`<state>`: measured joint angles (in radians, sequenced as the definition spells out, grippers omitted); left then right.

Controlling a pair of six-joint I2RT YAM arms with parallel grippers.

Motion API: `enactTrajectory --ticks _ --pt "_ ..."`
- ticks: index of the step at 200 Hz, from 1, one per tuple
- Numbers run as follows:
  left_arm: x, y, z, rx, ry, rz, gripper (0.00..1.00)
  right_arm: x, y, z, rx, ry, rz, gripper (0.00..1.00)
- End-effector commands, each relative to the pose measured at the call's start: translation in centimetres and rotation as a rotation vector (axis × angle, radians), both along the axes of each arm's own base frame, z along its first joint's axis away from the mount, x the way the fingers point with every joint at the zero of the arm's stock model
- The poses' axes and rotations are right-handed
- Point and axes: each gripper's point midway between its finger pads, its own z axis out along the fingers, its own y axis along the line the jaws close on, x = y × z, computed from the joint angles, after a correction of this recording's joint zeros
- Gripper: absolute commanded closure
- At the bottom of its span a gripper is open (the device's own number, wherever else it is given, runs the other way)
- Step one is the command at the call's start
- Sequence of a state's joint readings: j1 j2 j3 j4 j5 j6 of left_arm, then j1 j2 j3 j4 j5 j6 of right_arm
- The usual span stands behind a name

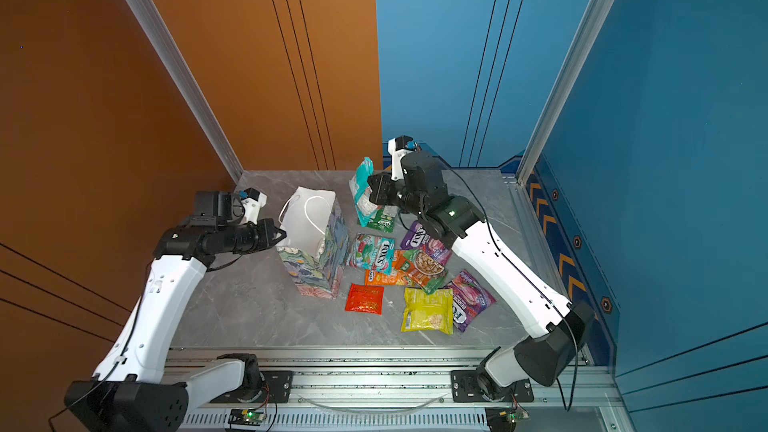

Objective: Place the snacks into the paper bag
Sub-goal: 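Lift the teal packet with the right gripper and carry it above the bag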

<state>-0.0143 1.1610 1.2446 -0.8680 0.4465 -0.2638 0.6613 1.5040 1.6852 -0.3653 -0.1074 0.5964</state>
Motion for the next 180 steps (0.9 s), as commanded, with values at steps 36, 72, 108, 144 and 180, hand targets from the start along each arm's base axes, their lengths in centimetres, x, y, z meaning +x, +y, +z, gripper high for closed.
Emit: enactTrajectory --ticks 36,72,108,144,180 --pt "-0.4 -0.3 -0.2 -0.011 0.003 0.003 1.00 3.6 4.4 7.0 0.092 -0.201 -0.072 1.00" --pt "-0.2 -0.4 -0.2 -0.010 -0.001 0.003 1.00 4.2 8.0 8.8 0.107 -0.247 -0.028 1.00" --pt "-0.1 -0.5 -0.1 -0.010 -0.005 0.001 1.00 3.1 11.3 9.6 0.118 -0.274 0.034 1.00" --pt "-0.2 -0.3 -0.2 -0.006 -0.004 0.009 1.00 1.7 12.3 9.1 0.082 -0.266 0.065 1.00" --pt "-0.1 -0.2 -0.4 -0.008 0.009 0.026 1.00 -0.1 11.6 8.4 0.036 -0.272 0.033 1.00"
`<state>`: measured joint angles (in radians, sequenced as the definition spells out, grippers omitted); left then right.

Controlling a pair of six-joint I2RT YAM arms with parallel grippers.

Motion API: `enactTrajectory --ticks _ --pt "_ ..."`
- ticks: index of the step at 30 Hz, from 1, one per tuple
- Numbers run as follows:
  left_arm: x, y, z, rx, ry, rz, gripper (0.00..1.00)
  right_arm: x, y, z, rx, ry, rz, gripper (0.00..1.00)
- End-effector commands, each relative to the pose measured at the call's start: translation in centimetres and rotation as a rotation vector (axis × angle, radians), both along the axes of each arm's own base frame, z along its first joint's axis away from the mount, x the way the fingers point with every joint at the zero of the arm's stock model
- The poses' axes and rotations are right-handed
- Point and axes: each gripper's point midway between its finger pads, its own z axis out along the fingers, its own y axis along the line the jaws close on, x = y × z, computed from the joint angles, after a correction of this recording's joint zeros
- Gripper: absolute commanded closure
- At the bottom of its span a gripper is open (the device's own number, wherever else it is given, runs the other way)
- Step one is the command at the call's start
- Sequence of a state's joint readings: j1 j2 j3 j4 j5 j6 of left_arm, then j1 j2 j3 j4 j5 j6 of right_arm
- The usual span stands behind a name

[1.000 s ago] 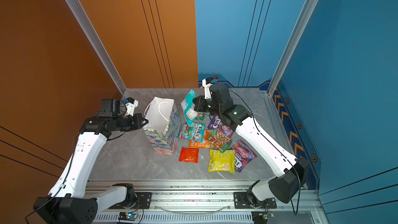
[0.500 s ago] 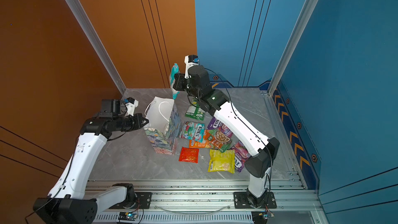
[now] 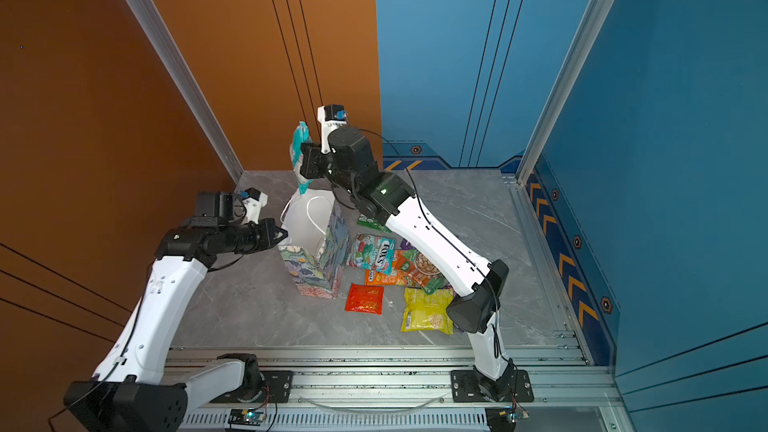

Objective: Place the snacks into the paper bag
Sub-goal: 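Lift the teal packet with the right gripper and carry it above the bag, then lower the teal packet into the bag held open by the left gripper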

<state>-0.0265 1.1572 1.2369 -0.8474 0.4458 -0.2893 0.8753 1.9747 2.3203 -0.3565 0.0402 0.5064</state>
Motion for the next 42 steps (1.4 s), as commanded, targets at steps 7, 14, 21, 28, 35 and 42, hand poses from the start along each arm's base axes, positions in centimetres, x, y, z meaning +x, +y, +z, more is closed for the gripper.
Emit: enactTrajectory --ticks 7,14,21,28,35,42 --pt "0.0 0.1 -0.5 0.000 0.020 0.025 1.00 -3.2 -3.7 2.4 -0.013 -0.074 -0.099 1.00" --pt "-0.1 0.1 -0.4 -0.006 0.020 0.031 1.00 -3.3 -4.8 1.3 -0.039 -0.053 -0.139 1.00" --pt "-0.2 0.2 -0.1 -0.012 0.010 0.039 1.00 -4.0 -5.3 -0.6 -0.059 -0.003 -0.133 1.00" --pt "-0.2 0.2 -0.3 -0.017 0.012 0.048 1.00 -4.6 -5.9 -2.2 -0.086 0.037 -0.132 1.00" --pt "-0.3 0.2 -0.1 -0.021 0.007 0.052 1.00 -5.5 -5.0 -3.1 -0.087 0.076 -0.101 1.00" --pt "-0.2 0.3 -0.2 -0.034 0.001 0.076 1.00 -6.1 -3.5 -3.8 -0.059 0.121 -0.066 1.00"
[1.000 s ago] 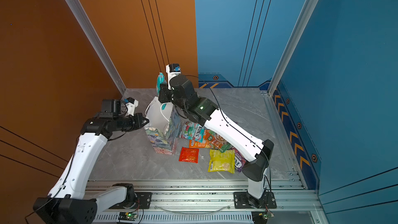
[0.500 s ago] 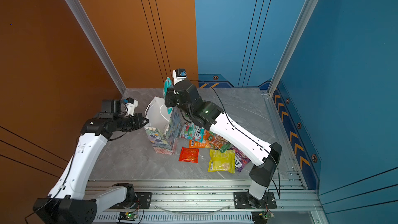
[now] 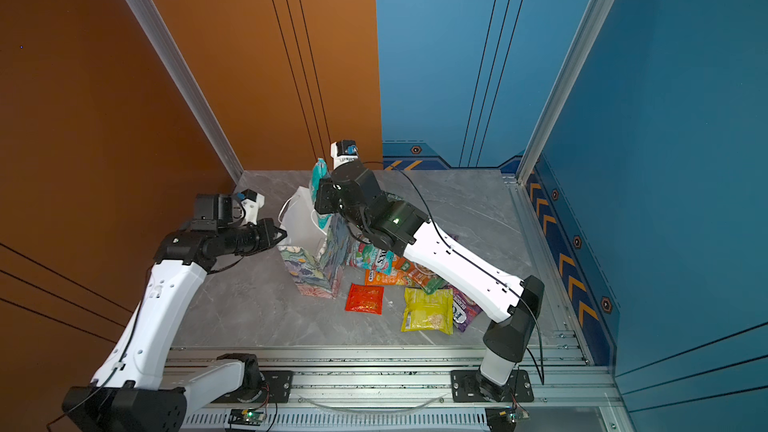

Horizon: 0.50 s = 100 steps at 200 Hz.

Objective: Place the snacks into the paper bag
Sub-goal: 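Lower the teal packet into the bag held open by the left gripper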

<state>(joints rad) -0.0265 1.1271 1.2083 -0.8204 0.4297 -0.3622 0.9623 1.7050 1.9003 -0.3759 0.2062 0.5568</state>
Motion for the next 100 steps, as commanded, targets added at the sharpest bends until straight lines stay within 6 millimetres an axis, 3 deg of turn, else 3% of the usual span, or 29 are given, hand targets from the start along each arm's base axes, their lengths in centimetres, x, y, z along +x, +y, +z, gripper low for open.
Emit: enactTrajectory --ticks 1,100 --pt "0.0 0.0 -0.2 -0.005 -0.004 0.019 1.00 -0.8 0.2 1.4 0.054 0.011 0.013 1.00" --pt "0.2 0.4 0.0 0.001 -0.031 0.060 1.00 -0.2 1.8 -2.5 -0.048 0.115 -0.029 1.00"
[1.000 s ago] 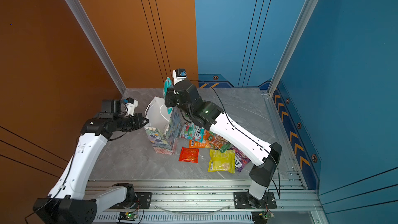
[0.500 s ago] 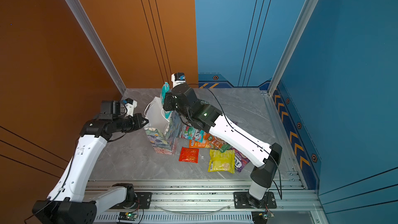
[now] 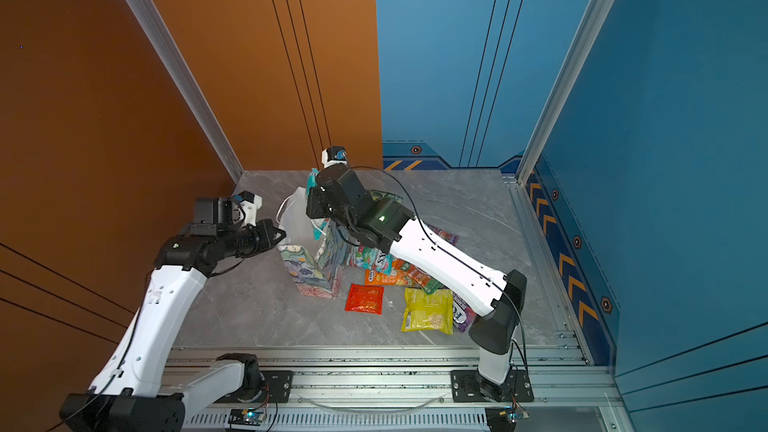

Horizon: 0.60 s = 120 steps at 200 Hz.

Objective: Place the snacks into the paper bag
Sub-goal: 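Lower the teal packet into the bag held open by the left gripper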

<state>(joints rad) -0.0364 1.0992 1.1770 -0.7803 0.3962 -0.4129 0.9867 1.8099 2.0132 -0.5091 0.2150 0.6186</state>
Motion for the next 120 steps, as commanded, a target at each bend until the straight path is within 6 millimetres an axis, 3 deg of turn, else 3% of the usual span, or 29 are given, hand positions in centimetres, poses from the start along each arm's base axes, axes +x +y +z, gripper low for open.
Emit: enactTrajectory --ticks 1,49,120 --pt "0.1 0.1 -0.1 0.010 -0.015 0.014 1.00 -0.3 -0.3 0.6 0.010 0.009 -0.027 1.00" --pt "0.1 0.2 -0.1 0.011 -0.015 0.015 1.00 -0.8 -0.1 0.0 0.016 0.020 -0.027 1.00" --pt "0.0 0.3 0.5 0.008 -0.033 0.025 1.00 -1.5 -1.8 -1.1 0.009 0.076 -0.075 1.00"
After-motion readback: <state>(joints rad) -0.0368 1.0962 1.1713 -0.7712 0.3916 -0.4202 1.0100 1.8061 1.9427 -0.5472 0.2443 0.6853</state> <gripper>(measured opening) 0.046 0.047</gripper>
